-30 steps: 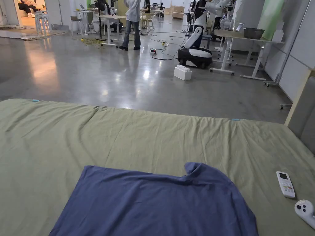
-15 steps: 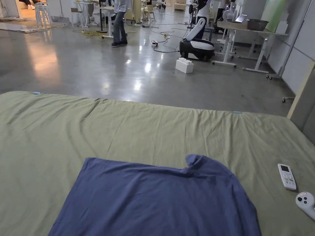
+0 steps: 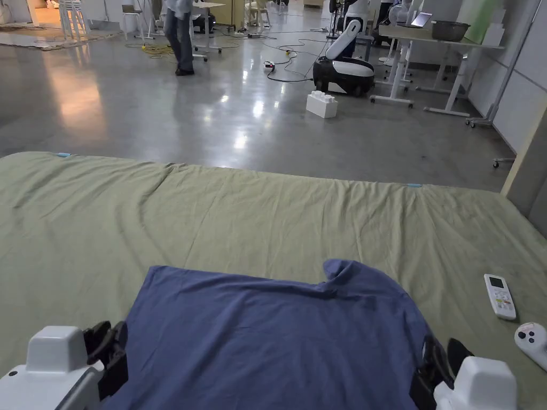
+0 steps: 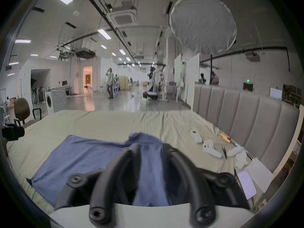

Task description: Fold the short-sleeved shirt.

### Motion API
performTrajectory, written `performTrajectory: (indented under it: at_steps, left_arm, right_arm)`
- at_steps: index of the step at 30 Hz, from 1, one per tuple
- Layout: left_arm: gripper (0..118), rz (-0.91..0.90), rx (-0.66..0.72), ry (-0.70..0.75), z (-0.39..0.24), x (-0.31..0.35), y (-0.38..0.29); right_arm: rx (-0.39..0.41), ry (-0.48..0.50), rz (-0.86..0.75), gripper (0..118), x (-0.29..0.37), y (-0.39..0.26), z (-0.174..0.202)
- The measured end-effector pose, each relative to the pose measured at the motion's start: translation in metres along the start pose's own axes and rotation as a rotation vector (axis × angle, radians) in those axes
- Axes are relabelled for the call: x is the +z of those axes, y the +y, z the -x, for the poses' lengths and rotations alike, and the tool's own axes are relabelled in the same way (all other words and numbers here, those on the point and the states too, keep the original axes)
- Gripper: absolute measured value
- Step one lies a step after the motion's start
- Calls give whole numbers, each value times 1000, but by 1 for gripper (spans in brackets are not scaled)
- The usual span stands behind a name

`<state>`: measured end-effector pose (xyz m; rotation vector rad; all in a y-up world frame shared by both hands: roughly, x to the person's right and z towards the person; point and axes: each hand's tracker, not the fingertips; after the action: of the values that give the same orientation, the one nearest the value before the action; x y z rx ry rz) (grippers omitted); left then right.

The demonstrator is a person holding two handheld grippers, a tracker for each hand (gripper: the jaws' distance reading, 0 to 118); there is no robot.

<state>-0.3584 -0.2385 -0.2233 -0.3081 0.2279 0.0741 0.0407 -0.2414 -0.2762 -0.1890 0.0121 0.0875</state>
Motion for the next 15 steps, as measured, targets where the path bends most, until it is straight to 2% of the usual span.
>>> performTrajectory:
  at_steps: [2,3,8,12,15]
  left_arm:
    - [3,-38,10,-4,-4,0,5]
    - [3,-48,15,-11,-5,1,6]
    - [0,-26,19,-17,1,1,5]
    - [0,125,41,-23,30,-1,-12]
    - [0,302,51,-12,52,4,-28]
  right_arm:
    - [8,17,-44,4,1,4,3]
    - [11,17,-54,2,1,6,6]
    - [31,15,-101,1,2,11,11]
    - [31,33,-86,1,0,9,9]
    - [41,42,-54,1,-3,1,9]
